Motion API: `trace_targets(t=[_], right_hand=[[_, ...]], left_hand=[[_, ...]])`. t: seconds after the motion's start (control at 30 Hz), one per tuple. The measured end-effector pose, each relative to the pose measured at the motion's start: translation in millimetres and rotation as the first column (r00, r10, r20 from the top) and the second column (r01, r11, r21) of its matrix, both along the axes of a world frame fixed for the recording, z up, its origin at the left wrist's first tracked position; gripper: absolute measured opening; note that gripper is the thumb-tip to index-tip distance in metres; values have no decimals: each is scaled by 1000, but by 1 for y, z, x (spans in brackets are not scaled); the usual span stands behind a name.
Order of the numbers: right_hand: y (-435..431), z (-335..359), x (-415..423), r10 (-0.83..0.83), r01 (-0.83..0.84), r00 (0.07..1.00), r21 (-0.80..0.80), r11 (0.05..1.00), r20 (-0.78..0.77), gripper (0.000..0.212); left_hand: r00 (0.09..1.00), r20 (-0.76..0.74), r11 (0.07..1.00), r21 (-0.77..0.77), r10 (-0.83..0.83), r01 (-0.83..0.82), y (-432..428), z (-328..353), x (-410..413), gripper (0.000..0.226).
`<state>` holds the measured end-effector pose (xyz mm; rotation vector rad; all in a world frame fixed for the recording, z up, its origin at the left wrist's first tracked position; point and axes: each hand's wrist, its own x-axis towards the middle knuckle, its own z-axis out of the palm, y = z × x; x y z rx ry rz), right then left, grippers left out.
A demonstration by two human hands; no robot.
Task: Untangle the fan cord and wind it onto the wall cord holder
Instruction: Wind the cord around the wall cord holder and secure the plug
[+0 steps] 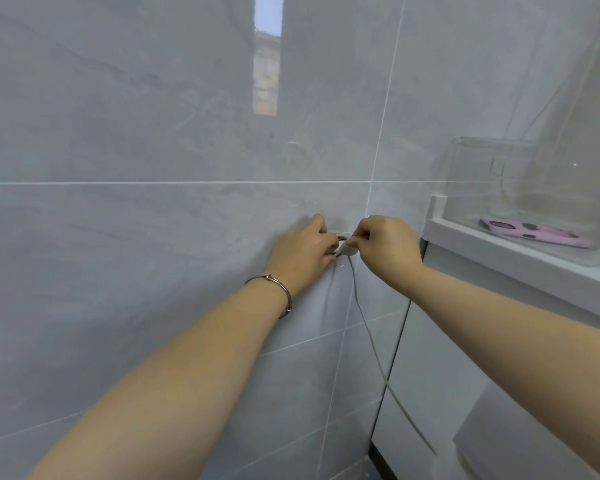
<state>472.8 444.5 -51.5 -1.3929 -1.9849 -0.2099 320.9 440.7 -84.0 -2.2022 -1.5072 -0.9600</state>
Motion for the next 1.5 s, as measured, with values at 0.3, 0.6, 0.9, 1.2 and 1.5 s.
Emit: trace_targets(t=[0.3,0.6,0.9,1.2,1.5], right_hand=[[0,0,-2,10,-11,997,-14,1000,-74,14],[4,-1,-6,51,-46,989,39,998,-139,14],[9,0,-8,71,-63,992,82,995,-104,16],[16,-1,-13,75,-70,997,151,986,-26,19],[24,33,-3,115,-119,993,-106,987,-39,11]], left_hand=[[996,81,997,-68,-37,43,0,11,-1,14],[977,213,999,45,7,-17,3,3,8,7],[935,355,988,142,8,-62,0,-9,16,13],[879,477,989,121,18,-86,-2,-11,28,19],[863,505,991,118,-8,-60,-3,-5,29,15]])
